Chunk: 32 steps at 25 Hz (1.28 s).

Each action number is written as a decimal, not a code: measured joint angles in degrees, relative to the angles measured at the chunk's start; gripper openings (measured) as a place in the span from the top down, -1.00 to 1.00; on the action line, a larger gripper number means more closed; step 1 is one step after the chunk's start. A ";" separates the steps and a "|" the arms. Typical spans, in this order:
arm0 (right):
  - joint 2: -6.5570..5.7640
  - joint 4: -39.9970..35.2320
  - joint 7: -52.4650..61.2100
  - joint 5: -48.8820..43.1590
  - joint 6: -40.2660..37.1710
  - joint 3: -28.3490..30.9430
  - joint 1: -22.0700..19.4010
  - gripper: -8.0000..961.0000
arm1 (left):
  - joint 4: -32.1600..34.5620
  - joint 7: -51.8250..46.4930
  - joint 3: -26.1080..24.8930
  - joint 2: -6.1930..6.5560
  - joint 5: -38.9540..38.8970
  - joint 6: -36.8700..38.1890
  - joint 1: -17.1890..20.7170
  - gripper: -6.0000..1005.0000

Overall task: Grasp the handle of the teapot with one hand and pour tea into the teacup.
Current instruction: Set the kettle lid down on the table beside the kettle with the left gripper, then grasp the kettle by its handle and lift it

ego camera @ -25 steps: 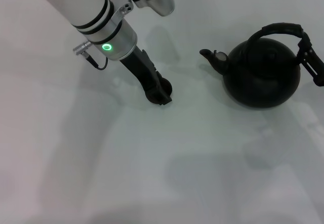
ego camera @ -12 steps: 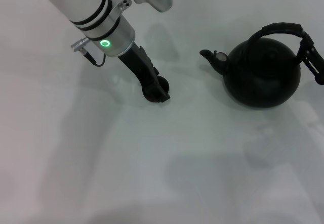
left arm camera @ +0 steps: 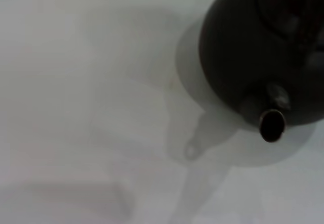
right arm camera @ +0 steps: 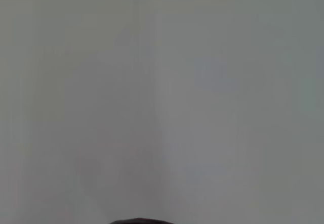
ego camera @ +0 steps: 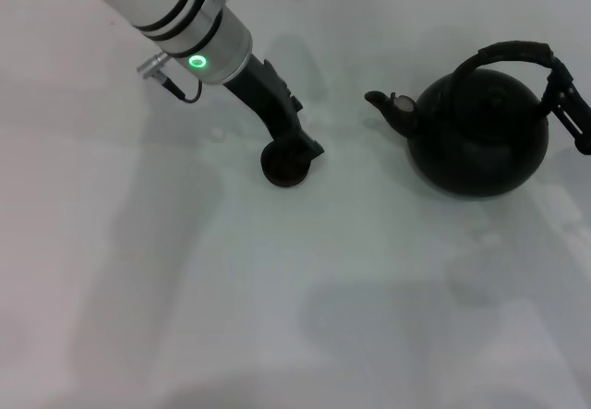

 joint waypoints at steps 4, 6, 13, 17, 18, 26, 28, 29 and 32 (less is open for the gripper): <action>-0.07 0.18 0.00 0.39 0.00 0.36 -0.01 -0.79 | -0.10 3.14 -0.02 0.02 -4.96 -0.18 0.32 -0.56; -0.08 0.18 0.00 0.75 0.01 0.56 -0.05 -0.79 | -0.10 5.75 -0.04 0.07 -7.94 0.31 0.56 -0.56; -0.10 0.17 0.00 0.88 0.00 0.62 -0.08 -0.79 | -1.60 14.81 0.02 0.14 -18.22 4.47 2.05 -0.56; -0.18 0.16 0.00 1.16 -0.01 0.68 -0.03 -0.79 | -3.04 18.69 -0.01 0.13 -23.33 6.72 3.18 -0.56; -0.18 0.16 0.00 1.29 -0.02 0.70 -0.02 -0.78 | -3.70 20.72 -0.03 0.12 -26.30 7.73 4.04 -0.56; -0.09 -0.03 0.00 1.44 -1.26 0.53 -0.73 -0.78 | -8.31 35.07 0.01 0.16 -49.16 18.18 13.60 -0.55; -0.08 -0.11 0.09 1.35 -2.14 0.23 -1.06 -0.77 | -8.94 37.26 0.02 0.18 -53.58 20.33 16.13 -0.55; -0.08 -0.13 0.28 1.21 -2.63 0.02 -1.21 -0.77 | -9.13 38.61 0.00 0.19 -57.05 21.70 18.01 -0.55; -0.06 0.09 2.05 1.00 -4.20 -0.56 -1.63 -0.77 | -9.20 40.60 0.01 0.20 -64.27 23.64 22.20 -0.55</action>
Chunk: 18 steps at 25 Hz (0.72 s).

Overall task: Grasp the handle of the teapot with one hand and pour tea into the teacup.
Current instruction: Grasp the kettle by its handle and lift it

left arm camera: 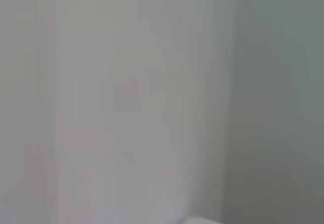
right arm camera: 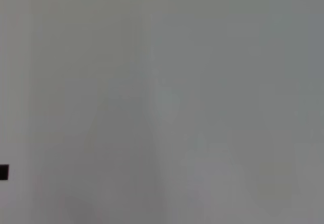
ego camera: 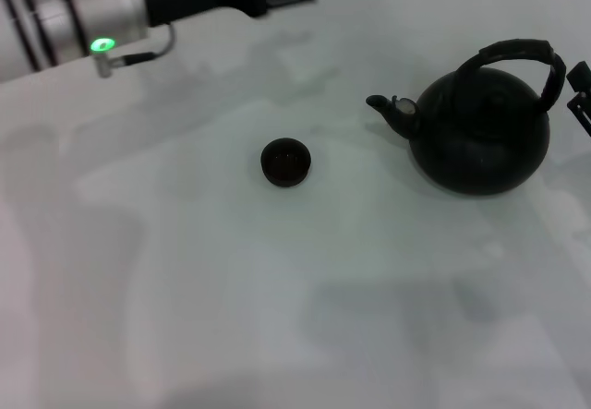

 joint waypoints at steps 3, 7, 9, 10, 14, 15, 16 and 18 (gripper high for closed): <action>-0.06 0.06 3.24 -0.03 -1.48 -0.64 -0.36 -0.76 | 0.19 1.82 0.00 -0.04 -5.39 0.69 3.74 -0.55; -0.13 0.08 6.90 -0.05 -2.82 -0.90 -0.72 -0.76 | 1.94 6.16 -0.04 -0.36 -12.15 1.15 8.94 -0.55; -0.05 0.08 7.05 -0.05 -2.92 -0.94 -0.83 -0.76 | 4.79 9.84 -0.05 -0.36 -17.25 1.12 12.76 -0.55; -0.02 0.04 7.09 -0.05 -2.92 -1.01 -0.84 -0.76 | 5.75 11.27 -0.07 -0.32 -18.83 1.13 13.99 -0.55; -0.30 0.49 7.22 -0.12 -2.75 -3.52 -0.31 -0.75 | 9.38 17.44 -0.19 -0.29 -25.92 1.14 20.21 -0.54; -0.39 0.90 7.22 -0.14 -2.70 -4.23 -0.02 -0.75 | 10.62 19.10 -0.21 -0.30 -28.39 1.15 21.83 -0.54; -0.42 1.21 7.21 -0.14 -2.62 -4.54 0.19 -0.75 | 11.45 20.27 -0.23 -0.31 -29.85 1.15 22.83 -0.54; -0.37 1.82 7.19 -0.14 -2.01 -4.83 0.70 -0.75 | 13.33 23.16 -0.24 -0.36 -32.80 1.15 24.76 -0.54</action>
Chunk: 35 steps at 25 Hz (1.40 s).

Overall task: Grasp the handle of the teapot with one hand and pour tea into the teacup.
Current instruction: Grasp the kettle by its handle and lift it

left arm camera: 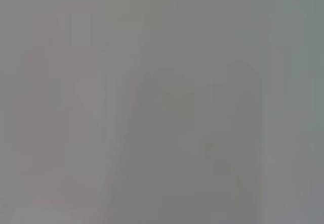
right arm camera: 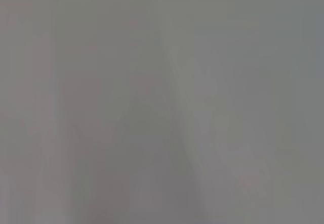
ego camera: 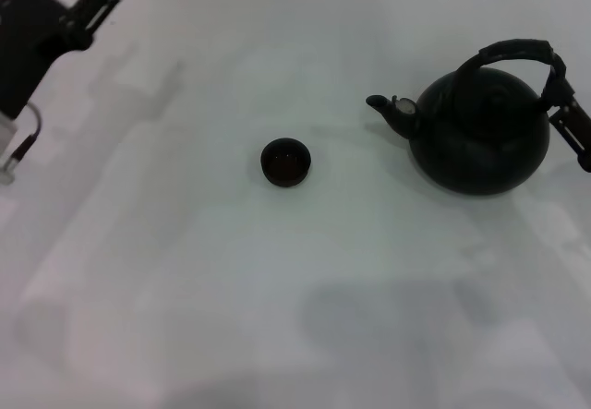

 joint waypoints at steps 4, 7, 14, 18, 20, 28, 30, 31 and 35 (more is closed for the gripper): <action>0.12 -0.16 -0.01 0.14 3.82 0.27 0.84 -0.74 | 1.88 3.83 -0.28 -0.13 -2.98 -0.39 2.70 -0.54; 0.13 -0.31 0.10 0.35 7.69 0.51 2.44 -0.74 | 1.92 4.09 -0.39 -0.21 -3.06 -0.43 3.46 -0.54; 0.08 -0.89 0.69 0.90 12.28 1.54 4.44 -0.73 | 1.95 4.16 -0.39 -0.17 -3.11 -0.44 4.10 -0.54; 0.08 -1.60 0.74 1.43 15.03 1.67 4.87 -0.72 | 1.95 4.18 -0.37 -0.19 -3.13 -0.44 4.35 -0.54; 0.07 -1.62 0.80 1.96 15.06 1.69 4.84 -0.72 | 1.95 4.18 -0.37 -0.16 -3.13 -0.44 4.38 -0.54; 0.02 -1.12 1.93 2.82 14.88 1.56 4.43 -0.56 | 2.30 4.21 -0.37 -0.14 -3.13 -0.44 4.43 -0.54; 0.01 -1.10 1.95 2.73 14.90 1.29 4.35 -0.41 | 2.45 4.22 -0.37 -0.08 -3.13 -0.44 4.47 -0.54; 0.00 -1.10 1.95 2.66 14.87 1.24 4.30 -0.34 | 2.46 4.23 -0.37 -0.08 -3.13 -0.44 4.50 -0.54; -0.01 -1.11 1.94 2.45 14.73 1.08 4.17 -0.13 | 2.54 4.25 -0.37 -0.13 -3.13 -0.44 4.54 -0.54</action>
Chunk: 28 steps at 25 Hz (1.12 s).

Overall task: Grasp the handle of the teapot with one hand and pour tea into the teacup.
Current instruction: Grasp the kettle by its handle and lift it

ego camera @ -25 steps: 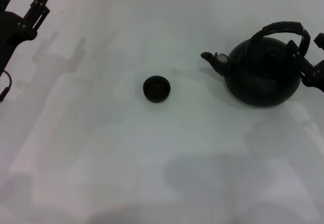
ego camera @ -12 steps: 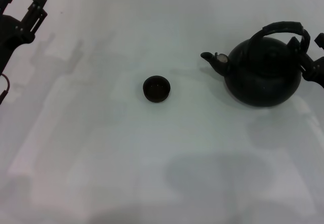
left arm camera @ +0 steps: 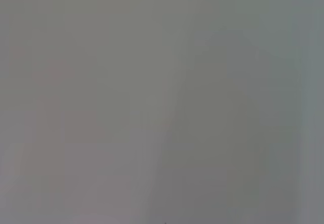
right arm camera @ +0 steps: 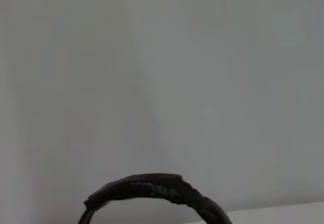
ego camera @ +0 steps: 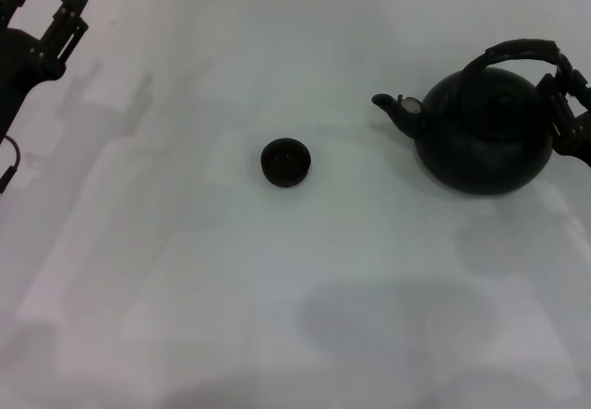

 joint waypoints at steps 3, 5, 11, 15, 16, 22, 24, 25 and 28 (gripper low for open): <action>0.00 0.01 0.00 -0.08 -0.90 -0.20 -0.08 0.00 | 0.06 0.00 0.01 -0.04 0.00 0.00 0.11 -0.54; -0.01 0.06 0.01 -0.14 -2.16 -0.33 -0.18 0.09 | 0.17 0.00 0.05 -0.10 0.00 0.00 0.28 -0.54; -0.08 0.07 -0.51 -0.25 -6.56 -1.37 -0.16 0.60 | 0.68 0.01 -0.01 -0.08 0.00 0.00 0.68 -0.54; -0.18 0.06 -0.98 -0.85 -9.99 -1.68 0.36 0.60 | 0.68 0.00 -0.01 -0.06 0.00 0.00 0.70 -0.54; -0.18 0.00 -1.21 -1.33 -10.44 -1.68 0.59 0.60 | 0.68 0.00 -0.01 -0.06 0.00 0.00 0.70 -0.54; -0.13 -1.22 -5.71 -3.44 -11.01 -1.65 3.16 0.61 | 0.66 0.00 0.00 -0.05 0.00 0.00 0.70 -0.54; -0.10 -2.09 -7.70 -3.81 -10.84 -1.68 4.01 0.62 | 0.64 -0.08 0.01 -0.07 0.04 0.00 0.70 -0.54; -0.10 -2.69 -9.45 -3.97 -10.63 -1.69 4.42 0.63 | 0.64 -0.17 0.00 -0.05 0.06 0.00 0.71 -0.54; -0.05 -4.39 -14.40 -4.05 -9.44 -1.71 5.11 0.64 | 0.67 -0.33 0.00 -0.01 0.04 0.00 0.70 -0.54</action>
